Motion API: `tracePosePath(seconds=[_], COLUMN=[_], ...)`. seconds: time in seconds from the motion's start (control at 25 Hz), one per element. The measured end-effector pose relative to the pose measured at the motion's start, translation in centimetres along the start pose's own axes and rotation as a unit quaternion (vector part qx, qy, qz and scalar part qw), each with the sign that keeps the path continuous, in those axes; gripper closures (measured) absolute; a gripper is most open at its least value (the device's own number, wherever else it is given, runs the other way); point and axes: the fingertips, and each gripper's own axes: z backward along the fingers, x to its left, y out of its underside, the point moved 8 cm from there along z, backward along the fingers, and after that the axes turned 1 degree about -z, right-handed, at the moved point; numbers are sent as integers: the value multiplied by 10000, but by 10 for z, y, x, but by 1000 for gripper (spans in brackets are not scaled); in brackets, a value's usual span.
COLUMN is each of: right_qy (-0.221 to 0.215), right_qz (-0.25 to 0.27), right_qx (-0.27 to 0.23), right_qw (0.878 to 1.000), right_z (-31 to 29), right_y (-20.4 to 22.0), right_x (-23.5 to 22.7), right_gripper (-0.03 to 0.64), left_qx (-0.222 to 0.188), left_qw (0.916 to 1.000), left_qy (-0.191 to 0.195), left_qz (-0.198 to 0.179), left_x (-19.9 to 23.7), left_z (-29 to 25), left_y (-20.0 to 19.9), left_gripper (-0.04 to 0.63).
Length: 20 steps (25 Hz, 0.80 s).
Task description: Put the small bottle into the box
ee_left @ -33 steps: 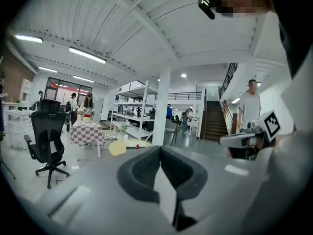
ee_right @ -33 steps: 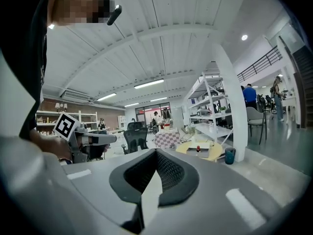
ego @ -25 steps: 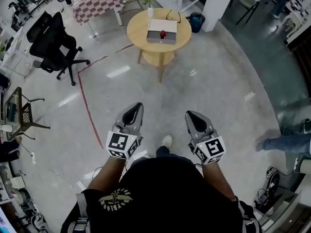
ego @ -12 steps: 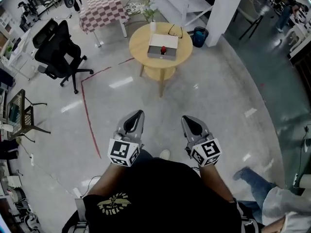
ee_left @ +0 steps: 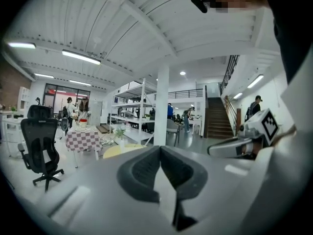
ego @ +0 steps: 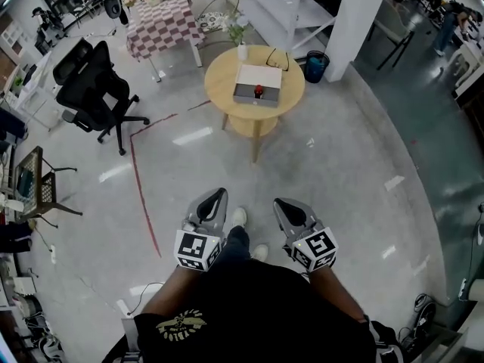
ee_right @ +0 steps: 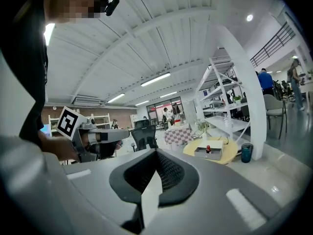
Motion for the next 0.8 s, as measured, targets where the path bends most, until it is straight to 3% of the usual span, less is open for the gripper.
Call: tracePosePath(seconds=[0.32,0.8], right_qy=[411,440], right_qz=[-163,-185], right_qx=[-100,-104], right_qw=[9990,9988], right_z=[-8,-81], right_y=[-9,-37], right_x=[-33,-67], right_gripper=[611,611], left_qx=[182,267], left_qw=[9991,9985], left_qy=[302,467], left_qz=[241,126], left_x=[9,64], left_z=[-40,-104], left_y=[1,-15], left_gripper=[595,595])
